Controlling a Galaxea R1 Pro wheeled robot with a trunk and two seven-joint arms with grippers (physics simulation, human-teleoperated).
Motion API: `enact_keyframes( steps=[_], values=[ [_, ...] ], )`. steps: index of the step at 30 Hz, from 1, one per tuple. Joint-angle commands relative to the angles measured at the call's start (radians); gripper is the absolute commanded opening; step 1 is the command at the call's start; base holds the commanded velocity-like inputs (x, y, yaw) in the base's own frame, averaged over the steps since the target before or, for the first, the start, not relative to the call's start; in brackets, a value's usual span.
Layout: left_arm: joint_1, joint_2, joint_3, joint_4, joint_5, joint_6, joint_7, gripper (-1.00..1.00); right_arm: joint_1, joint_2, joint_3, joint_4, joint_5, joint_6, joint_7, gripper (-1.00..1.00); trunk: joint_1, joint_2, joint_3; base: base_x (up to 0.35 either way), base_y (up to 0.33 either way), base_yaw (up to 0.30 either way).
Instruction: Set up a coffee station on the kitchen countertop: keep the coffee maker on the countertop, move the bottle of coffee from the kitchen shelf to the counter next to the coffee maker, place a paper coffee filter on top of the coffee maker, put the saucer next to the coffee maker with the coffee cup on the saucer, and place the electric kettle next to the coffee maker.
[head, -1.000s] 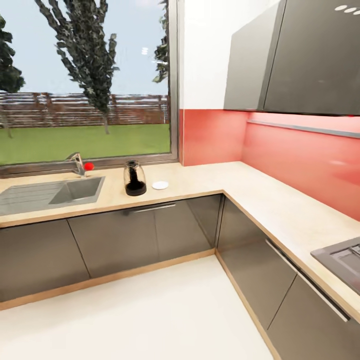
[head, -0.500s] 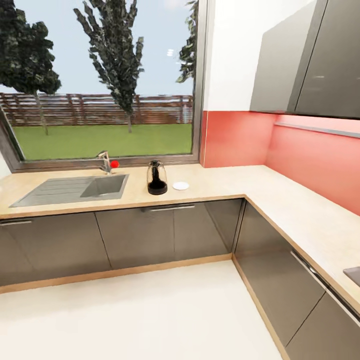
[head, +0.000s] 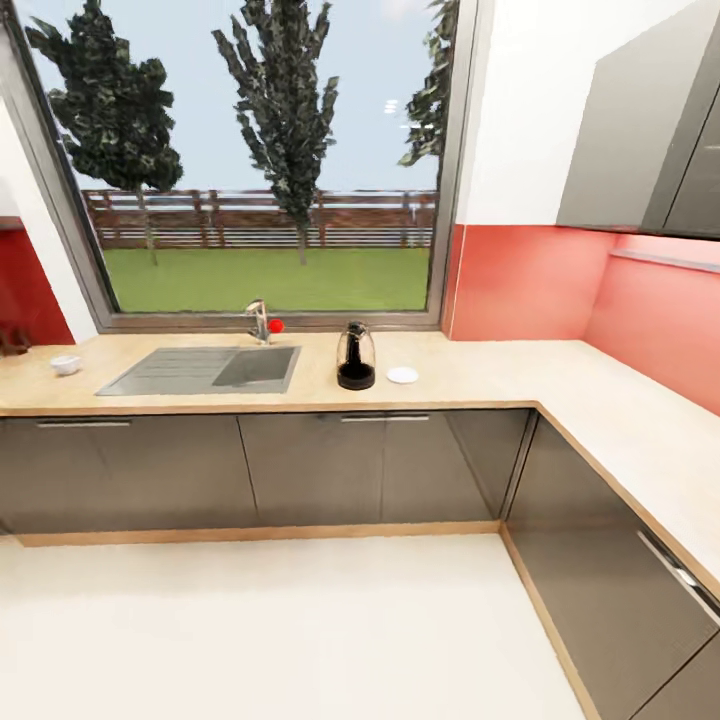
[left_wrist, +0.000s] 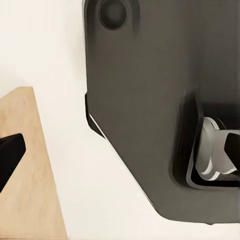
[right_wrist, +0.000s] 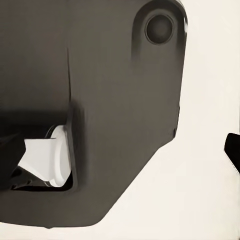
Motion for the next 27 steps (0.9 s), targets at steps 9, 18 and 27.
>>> enact_keyframes(
  steps=[9, 18, 27],
  values=[
    [0.0, 0.0, 0.001, 0.0, 0.0, -0.003, 0.001, 1.0, -0.001, 0.0, 0.0, 0.001, 0.0, -0.003, 0.0, 1.0, -0.034, 0.062, 0.027, 0.0, 0.0, 0.277],
    [0.0, 0.0, 0.0, 0.0, 0.0, -0.003, 0.001, 1.0, -0.001, 0.0, 0.0, 0.001, 0.001, -0.003, 0.0, 1.0, -0.069, 0.125, 0.055, 0.0, 0.0, 0.277],
    [0.0, -0.001, -0.001, 0.0, 0.0, -0.003, 0.002, 1.0, -0.001, 0.0, 0.0, 0.001, 0.0, -0.003, 0.0, 1.0, -0.08, 0.146, 0.064, 0.0, 0.0, 0.277]
  ],
)
